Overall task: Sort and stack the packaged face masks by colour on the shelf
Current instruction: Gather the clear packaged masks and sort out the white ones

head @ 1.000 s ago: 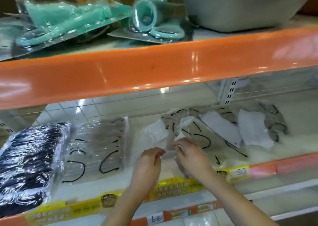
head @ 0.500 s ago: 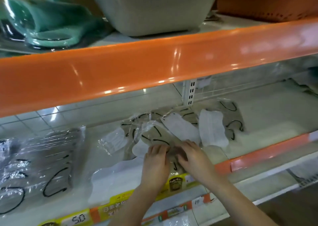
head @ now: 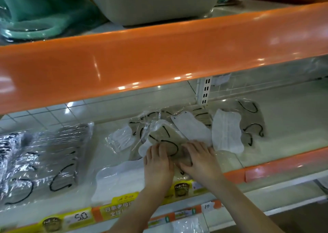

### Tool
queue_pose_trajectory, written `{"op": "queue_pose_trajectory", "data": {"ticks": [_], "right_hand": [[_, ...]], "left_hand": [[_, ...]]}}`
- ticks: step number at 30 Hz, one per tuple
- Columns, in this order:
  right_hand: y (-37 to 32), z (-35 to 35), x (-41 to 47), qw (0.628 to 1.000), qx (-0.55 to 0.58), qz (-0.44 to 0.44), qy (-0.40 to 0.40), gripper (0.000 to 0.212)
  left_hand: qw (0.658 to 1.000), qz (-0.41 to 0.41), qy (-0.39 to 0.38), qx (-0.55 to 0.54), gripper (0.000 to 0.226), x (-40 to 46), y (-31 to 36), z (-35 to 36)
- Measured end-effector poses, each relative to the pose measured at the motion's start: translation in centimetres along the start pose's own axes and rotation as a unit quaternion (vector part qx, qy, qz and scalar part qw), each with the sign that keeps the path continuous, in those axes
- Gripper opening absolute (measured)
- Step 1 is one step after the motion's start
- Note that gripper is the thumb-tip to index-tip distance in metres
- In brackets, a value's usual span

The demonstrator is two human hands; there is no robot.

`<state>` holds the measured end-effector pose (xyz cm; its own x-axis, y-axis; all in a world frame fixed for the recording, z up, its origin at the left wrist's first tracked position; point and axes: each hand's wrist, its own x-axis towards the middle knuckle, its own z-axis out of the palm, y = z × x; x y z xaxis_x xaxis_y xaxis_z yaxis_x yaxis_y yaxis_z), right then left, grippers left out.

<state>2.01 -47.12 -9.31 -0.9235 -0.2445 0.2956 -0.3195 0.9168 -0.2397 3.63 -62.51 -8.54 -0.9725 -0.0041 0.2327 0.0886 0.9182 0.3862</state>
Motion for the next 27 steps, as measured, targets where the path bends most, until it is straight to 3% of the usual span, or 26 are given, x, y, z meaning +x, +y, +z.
{"op": "queue_pose_trajectory", "data": {"ticks": [5,12,16,20,23,27], "right_hand": [[0.0,0.2,0.3,0.999,-0.03,0.005,-0.011,0.074],[0.3,0.7,0.4,1.0,-0.008,-0.005,0.01,0.064],[0.3,0.6,0.3,1.0,0.005,-0.004,0.031,0.038],[0.2,0.3,-0.1,0.998,0.051,-0.016,0.042,0.033],[0.3,0.1,-0.2,0.995,0.076,-0.041,0.045,0.034],[0.4,-0.9,0.2,0.976,0.216,0.02,0.009,0.053]], "left_hand": [[0.999,-0.038,-0.021,0.021,0.048,-0.1,0.1,0.2],[0.997,-0.027,0.033,-0.057,0.034,0.0,-0.3,0.4],[0.984,-0.043,0.03,-0.171,0.033,-0.1,0.1,-0.1],[0.94,-0.119,-0.003,-0.32,0.033,-0.4,1.9,-1.7],[0.868,-0.212,-0.023,-0.449,0.041,0.6,2.5,-2.5],[0.819,-0.221,-0.016,-0.529,0.044,1.6,2.4,-4.3]]}}
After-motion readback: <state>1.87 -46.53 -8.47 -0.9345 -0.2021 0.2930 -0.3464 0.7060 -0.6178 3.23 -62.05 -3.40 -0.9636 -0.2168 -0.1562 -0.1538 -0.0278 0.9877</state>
